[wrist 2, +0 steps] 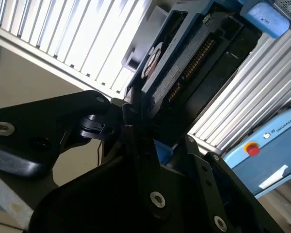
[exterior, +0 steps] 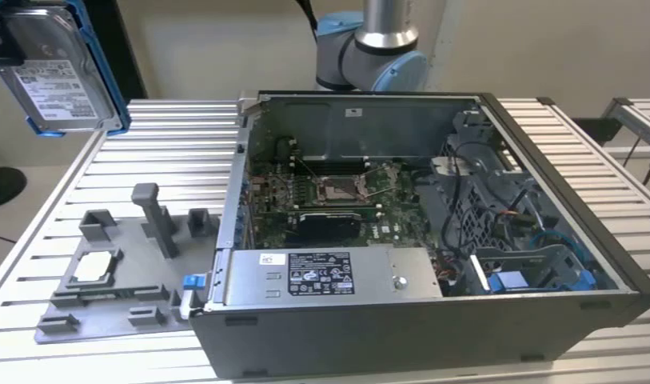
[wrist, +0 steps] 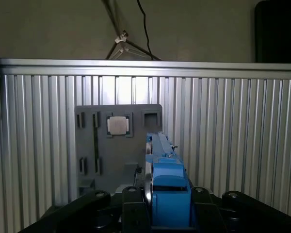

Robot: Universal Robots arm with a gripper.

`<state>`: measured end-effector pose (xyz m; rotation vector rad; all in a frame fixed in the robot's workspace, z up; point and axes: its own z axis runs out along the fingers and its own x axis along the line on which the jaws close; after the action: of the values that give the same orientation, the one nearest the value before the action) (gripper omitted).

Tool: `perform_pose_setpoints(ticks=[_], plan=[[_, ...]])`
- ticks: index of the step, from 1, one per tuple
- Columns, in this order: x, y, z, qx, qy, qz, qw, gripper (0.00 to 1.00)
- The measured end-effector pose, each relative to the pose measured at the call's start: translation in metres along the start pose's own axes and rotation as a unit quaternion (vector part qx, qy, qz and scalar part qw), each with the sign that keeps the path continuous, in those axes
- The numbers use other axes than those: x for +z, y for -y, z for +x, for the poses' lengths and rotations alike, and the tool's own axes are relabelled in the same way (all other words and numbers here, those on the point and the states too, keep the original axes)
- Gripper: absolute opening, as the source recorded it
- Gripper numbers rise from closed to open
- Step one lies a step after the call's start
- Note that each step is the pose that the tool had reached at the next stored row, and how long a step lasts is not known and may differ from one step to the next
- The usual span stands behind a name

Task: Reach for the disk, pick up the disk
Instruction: 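Pick up the disk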

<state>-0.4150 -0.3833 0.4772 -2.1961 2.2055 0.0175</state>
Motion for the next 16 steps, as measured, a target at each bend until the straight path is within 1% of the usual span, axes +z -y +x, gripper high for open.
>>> perform_pose_setpoints(ticks=[7,10,13,16], plan=[[0.0,0.0009,0.0,0.0,-0.0001,0.0,1.0,0.0],[0.0,0.0036,0.0,0.0,-0.0002,0.0,1.0,0.0],[0.0001,0.0096,0.0,0.0,-0.0002,0.0,1.0,0.0],[0.0003,0.0197,-0.0001,0.0,-0.0001,-0.0002,1.0,0.0]])
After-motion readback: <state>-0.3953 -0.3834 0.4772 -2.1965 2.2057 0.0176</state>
